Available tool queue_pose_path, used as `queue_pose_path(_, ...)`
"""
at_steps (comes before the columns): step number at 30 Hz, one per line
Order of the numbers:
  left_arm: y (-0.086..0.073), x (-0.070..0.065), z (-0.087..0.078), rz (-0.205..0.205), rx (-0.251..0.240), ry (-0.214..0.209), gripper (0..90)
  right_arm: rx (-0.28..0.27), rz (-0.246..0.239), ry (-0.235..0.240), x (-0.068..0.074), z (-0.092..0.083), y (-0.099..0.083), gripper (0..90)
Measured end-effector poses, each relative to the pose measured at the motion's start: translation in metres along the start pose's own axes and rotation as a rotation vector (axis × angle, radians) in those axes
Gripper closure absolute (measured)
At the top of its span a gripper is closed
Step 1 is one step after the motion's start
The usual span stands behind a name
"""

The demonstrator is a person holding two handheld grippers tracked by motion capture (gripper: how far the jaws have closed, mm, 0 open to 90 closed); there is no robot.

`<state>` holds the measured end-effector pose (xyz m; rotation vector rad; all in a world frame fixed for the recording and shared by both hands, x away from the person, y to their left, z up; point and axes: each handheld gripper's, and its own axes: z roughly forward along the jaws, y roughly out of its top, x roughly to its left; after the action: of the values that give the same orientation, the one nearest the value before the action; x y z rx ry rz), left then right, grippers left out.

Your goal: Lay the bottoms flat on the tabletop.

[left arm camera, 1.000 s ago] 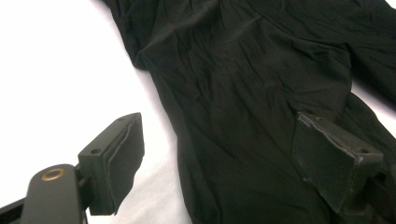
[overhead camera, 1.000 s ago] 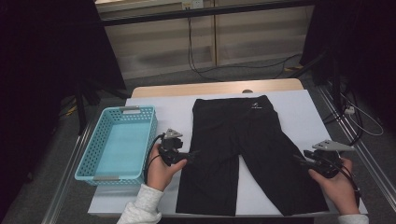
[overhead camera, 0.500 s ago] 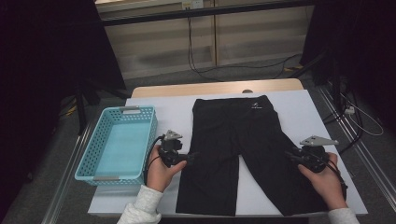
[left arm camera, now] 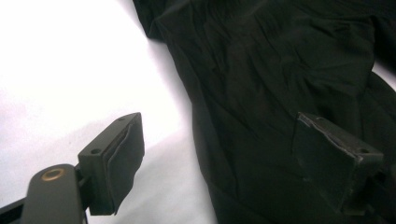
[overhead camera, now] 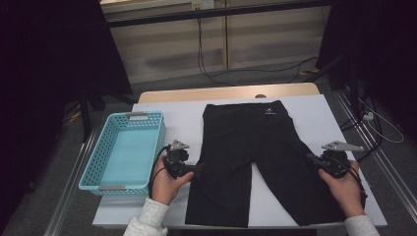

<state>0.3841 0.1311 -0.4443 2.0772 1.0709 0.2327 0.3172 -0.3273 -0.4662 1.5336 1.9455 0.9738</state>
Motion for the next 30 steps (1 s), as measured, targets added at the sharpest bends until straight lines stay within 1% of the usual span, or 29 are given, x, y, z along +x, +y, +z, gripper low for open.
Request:
queue_pose_path(1, -0.001, 0.000, 0.001, 0.005, 0.002, 0.001, 17.6, -0.004, -0.004, -0.010, 0.000, -0.001, 0.000, 85.7)
queue_pose_path(2, -0.001, 0.000, 0.001, 0.005, 0.015, -0.008, 17.5, -0.013, -0.002, -0.017, -0.001, -0.003, 0.000, 81.4)
queue_pose_path(3, -0.002, 0.000, 0.002, 0.002, 0.009, -0.003, 17.5, -0.021, 0.005, -0.015, -0.001, -0.005, 0.000, 74.9)
queue_pose_path(4, -0.003, 0.001, 0.002, 0.003, 0.017, -0.004, 17.5, -0.028, 0.004, -0.017, -0.002, -0.006, 0.001, 70.0)
queue_pose_path(5, -0.004, 0.002, 0.002, -0.002, 0.016, 0.000, 17.5, -0.035, 0.001, -0.023, -0.002, -0.008, 0.001, 66.9)
queue_pose_path(6, -0.004, 0.003, 0.002, -0.004, 0.021, 0.004, 17.5, -0.038, -0.002, -0.019, -0.002, -0.009, 0.002, 65.5)
queue_pose_path(9, -0.005, 0.004, 0.002, -0.003, 0.026, 0.004, 17.5, -0.044, -0.005, 0.010, 0.003, -0.011, 0.003, 54.5)
queue_pose_path(11, -0.006, 0.003, 0.002, -0.002, 0.028, -0.001, 17.5, -0.053, -0.016, 0.029, 0.006, -0.011, 0.005, 50.9)
queue_pose_path(12, -0.006, 0.002, 0.003, -0.009, 0.022, 0.003, 17.5, -0.055, -0.017, 0.033, 0.008, -0.011, 0.005, 48.5)
queue_pose_path(13, -0.006, 0.002, 0.003, -0.002, 0.025, 0.000, 17.5, -0.058, -0.019, 0.041, 0.010, -0.011, 0.006, 46.2)
queue_pose_path(14, -0.006, 0.002, 0.004, -0.004, 0.019, 0.013, 17.5, -0.059, -0.017, 0.044, 0.011, -0.011, 0.007, 45.1)
queue_pose_path(15, -0.006, 0.003, 0.003, 0.004, 0.033, -0.002, 17.4, -0.060, -0.015, 0.055, 0.012, -0.011, 0.008, 44.1)
queue_pose_path(19, -0.007, 0.005, 0.003, 0.004, 0.037, 0.002, 17.4, -0.063, -0.017, 0.075, 0.017, -0.010, 0.009, 39.5)
queue_pose_path(21, -0.007, 0.005, 0.003, 0.003, 0.031, 0.002, 17.4, -0.063, -0.023, 0.083, 0.020, -0.009, 0.010, 38.3)
queue_pose_path(23, -0.007, 0.005, 0.004, 0.002, 0.030, 0.009, 17.4, -0.062, -0.028, 0.085, 0.022, -0.009, 0.010, 36.7)
queue_pose_path(25, -0.007, 0.005, 0.002, 0.002, 0.037, 0.028, 17.3, -0.064, -0.027, 0.087, 0.024, -0.009, 0.010, 35.1)
queue_pose_path(26, -0.007, 0.005, 0.001, 0.008, 0.047, 0.025, 16.9, -0.062, -0.030, 0.091, 0.024, -0.009, 0.011, 34.6)
queue_pose_path(27, -0.007, 0.005, 0.001, 0.013, 0.043, 0.028, 16.7, -0.063, -0.029, 0.090, 0.025, -0.009, 0.010, 34.1)
queue_pose_path(28, -0.008, 0.003, 0.001, 0.007, 0.036, 0.032, 16.6, -0.064, -0.030, 0.091, 0.025, -0.009, 0.010, 33.7)
queue_pose_path(29, -0.008, 0.003, 0.000, 0.008, 0.036, 0.033, 15.9, -0.066, -0.032, 0.094, 0.026, -0.009, 0.010, 33.6)
queue_pose_path(30, -0.008, 0.002, 0.000, 0.017, 0.044, 0.037, 15.3, -0.068, -0.034, 0.095, 0.026, -0.009, 0.011, 33.1)
